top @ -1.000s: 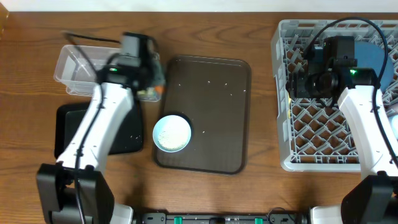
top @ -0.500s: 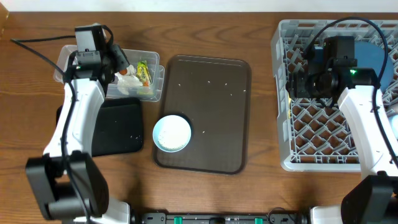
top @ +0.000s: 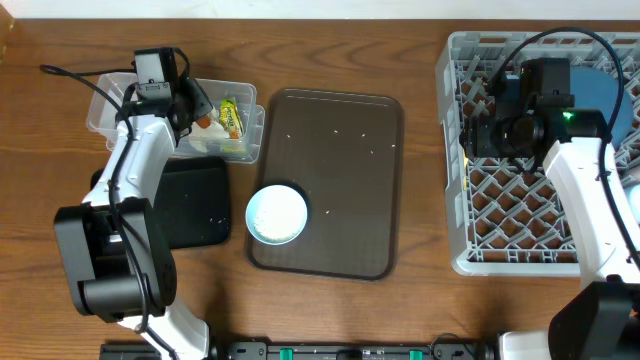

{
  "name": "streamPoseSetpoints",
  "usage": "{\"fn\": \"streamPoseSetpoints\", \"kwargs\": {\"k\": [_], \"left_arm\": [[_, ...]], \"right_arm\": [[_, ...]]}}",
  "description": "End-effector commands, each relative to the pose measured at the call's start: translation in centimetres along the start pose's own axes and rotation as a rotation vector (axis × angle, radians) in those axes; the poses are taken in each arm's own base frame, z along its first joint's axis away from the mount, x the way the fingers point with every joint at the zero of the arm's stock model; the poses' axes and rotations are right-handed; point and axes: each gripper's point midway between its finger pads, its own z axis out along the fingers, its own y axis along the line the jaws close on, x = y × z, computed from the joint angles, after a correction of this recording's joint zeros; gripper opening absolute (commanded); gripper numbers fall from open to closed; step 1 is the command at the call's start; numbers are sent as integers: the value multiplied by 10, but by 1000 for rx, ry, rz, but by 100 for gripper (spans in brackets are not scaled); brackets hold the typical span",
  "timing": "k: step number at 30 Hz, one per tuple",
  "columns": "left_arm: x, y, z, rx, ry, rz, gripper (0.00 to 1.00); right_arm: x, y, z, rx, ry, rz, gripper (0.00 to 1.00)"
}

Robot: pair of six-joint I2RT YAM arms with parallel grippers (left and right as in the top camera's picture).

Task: Sort waste into correct bins and load items into the dishwasher rack
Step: 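Carry the carrot left and release it onto the black tray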

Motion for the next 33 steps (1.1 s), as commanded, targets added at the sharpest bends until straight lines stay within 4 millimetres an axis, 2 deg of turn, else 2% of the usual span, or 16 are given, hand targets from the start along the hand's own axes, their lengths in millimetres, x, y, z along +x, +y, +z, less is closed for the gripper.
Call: {"fn": "streamPoseSetpoints", "kwargs": {"k": [1,10,13,16,20,23,24,27,30,33], "left_arm": [[-8,1,-4,-7,-22,-17,27],[-7,2,-3,-9,-15,-17,27],[-13,-1,-7,1,-39,-16,26],[-25,-3,-24,15,-77,-14,26],[-35,1,-58,16,-106,-28,23],[-19,23,-86,-62,-50,-51,19],[-13,33,-93,-108,-29,-73,15],[16,75,-111,-296,57,-156,14],[39,109,-123,-441,132,-235,14],[52,130,-125,-494,167,-310,13]], "right_arm": [[-1,2,-1,-9,-5,5,67],[-1,2,-1,-9,-4,5,67],[-1,2,-1,-9,-4,5,68],[-1,2,-1,-8,-5,5,68],[-1,2,-1,-8,-4,5,68],[-1,2,-1,-8,-4,5,68],[-1,2,-1,-8,-4,5,68],[-1,2,-1,-8,-5,5,68],[-1,2,-1,-8,-4,5,68],[-1,2,-1,-8,-4,5,68]]}}
